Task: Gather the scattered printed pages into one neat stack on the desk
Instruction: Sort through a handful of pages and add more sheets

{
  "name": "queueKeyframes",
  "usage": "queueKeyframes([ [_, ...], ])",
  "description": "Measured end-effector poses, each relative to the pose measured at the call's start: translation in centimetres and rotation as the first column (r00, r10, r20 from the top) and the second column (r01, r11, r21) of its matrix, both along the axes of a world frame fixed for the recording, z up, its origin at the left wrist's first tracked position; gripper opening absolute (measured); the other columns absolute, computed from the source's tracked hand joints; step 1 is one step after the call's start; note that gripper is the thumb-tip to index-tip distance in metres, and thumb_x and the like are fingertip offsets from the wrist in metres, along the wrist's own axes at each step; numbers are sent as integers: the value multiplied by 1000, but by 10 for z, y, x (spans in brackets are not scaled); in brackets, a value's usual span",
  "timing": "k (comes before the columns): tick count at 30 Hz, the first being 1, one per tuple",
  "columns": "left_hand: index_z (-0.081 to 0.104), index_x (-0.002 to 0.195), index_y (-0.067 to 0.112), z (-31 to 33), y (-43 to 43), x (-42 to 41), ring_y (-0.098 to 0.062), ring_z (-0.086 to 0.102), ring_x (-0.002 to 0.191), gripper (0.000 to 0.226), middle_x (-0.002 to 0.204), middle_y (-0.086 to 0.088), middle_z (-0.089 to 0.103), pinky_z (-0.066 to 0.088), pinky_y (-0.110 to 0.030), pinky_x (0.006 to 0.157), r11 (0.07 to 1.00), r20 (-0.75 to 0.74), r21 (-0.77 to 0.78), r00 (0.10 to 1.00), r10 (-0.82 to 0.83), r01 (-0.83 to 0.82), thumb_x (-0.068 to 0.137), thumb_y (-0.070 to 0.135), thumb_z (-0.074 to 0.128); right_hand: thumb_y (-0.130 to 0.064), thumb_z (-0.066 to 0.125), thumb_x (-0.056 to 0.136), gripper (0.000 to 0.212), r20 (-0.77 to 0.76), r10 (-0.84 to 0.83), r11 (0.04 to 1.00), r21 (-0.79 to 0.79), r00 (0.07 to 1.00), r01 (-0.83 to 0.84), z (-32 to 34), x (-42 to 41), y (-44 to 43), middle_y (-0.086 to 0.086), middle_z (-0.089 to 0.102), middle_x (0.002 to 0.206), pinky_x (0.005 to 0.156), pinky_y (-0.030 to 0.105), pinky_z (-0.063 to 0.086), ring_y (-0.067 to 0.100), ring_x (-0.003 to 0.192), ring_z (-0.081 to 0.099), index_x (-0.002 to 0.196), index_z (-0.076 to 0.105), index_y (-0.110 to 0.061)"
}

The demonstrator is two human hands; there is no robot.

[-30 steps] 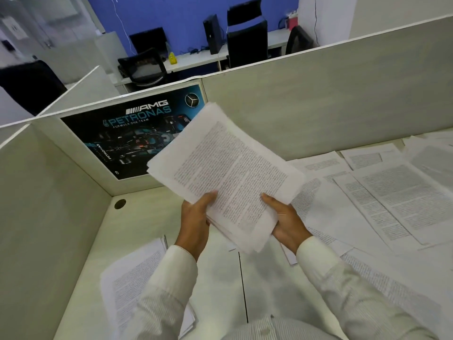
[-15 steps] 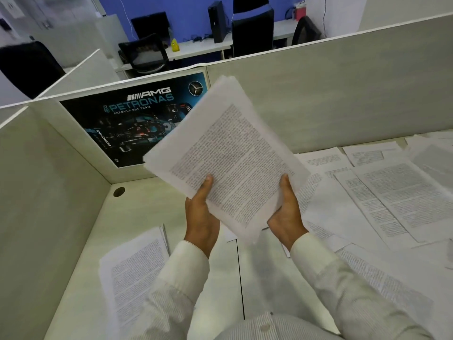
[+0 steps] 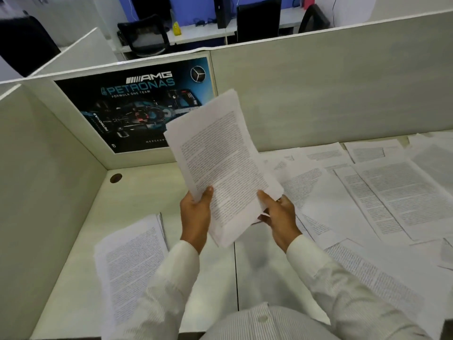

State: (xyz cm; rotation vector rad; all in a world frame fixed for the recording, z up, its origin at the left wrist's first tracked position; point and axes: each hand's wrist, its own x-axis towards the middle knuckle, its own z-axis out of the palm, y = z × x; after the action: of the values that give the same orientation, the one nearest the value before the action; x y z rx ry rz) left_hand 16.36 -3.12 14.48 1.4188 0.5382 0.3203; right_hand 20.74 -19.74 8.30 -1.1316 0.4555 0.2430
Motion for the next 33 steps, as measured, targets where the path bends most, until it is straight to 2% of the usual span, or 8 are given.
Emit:
queueKeyframes([
  [5,69,111,18,-15,50,-26,-16,72,95,22,103,6,76,56,-29,85,988,-160,2,975,-153,155,89,12,69,-28,86,74,78,7,309,828,-493,951,-266,-11,5,-17,-3,55,121,95,34,50,15,108,59,137,39,-25],
  [11,66,119,10,-27,64,-78,-33,70,104,30,116,-14,72,51,-46,96,925,-281,-267,896,-343,270,91,19,63,-33,73,88,42,89,602,768,-334,793,-546,4,-17,3,-14,69,116,84,15,52,0,103,67,126,58,-28],
  [17,67,120,12,-42,55,-124,-33,68,105,38,116,-15,72,48,-46,99,851,-263,-512,922,-283,116,85,26,60,-23,68,92,30,66,545,824,-223,836,-520,-8,-26,17,-1,72,120,100,34,51,17,111,68,122,66,-21],
  [20,65,122,14,-49,62,-132,-32,67,109,43,117,-11,72,49,-44,100,878,-311,-456,898,-310,145,82,27,66,-21,67,93,23,86,559,815,-239,825,-528,-9,-28,21,-6,73,114,96,29,52,16,110,68,116,67,-24],
  [23,67,119,15,-55,69,-132,-22,72,96,34,109,-4,75,57,-32,85,923,-387,-351,873,-297,159,86,22,68,-24,69,91,33,80,641,745,-304,763,-594,-10,-40,39,-6,72,119,96,27,52,12,111,67,123,64,-22],
  [28,70,112,16,-59,98,-141,-25,72,95,21,106,-4,76,58,-32,77,958,-398,-285,910,-115,-3,91,15,67,-24,65,95,18,39,616,743,-362,787,-564,-8,-41,66,-13,72,111,86,17,52,8,105,68,113,67,-28],
  [30,70,109,19,-63,109,-149,-24,72,92,17,102,-2,76,58,-30,73,963,-399,-261,916,-40,-71,92,16,67,-22,62,97,16,-19,691,651,-419,723,-633,-9,-47,80,-13,70,108,78,14,51,9,100,68,112,65,-26],
  [33,68,105,26,-69,126,-161,-17,70,91,15,100,6,74,56,-25,71,974,-402,-179,914,54,-136,93,18,66,-16,56,99,25,-122,842,418,-471,526,-777,-19,-65,98,-11,66,114,73,11,48,3,98,63,122,60,-24],
])
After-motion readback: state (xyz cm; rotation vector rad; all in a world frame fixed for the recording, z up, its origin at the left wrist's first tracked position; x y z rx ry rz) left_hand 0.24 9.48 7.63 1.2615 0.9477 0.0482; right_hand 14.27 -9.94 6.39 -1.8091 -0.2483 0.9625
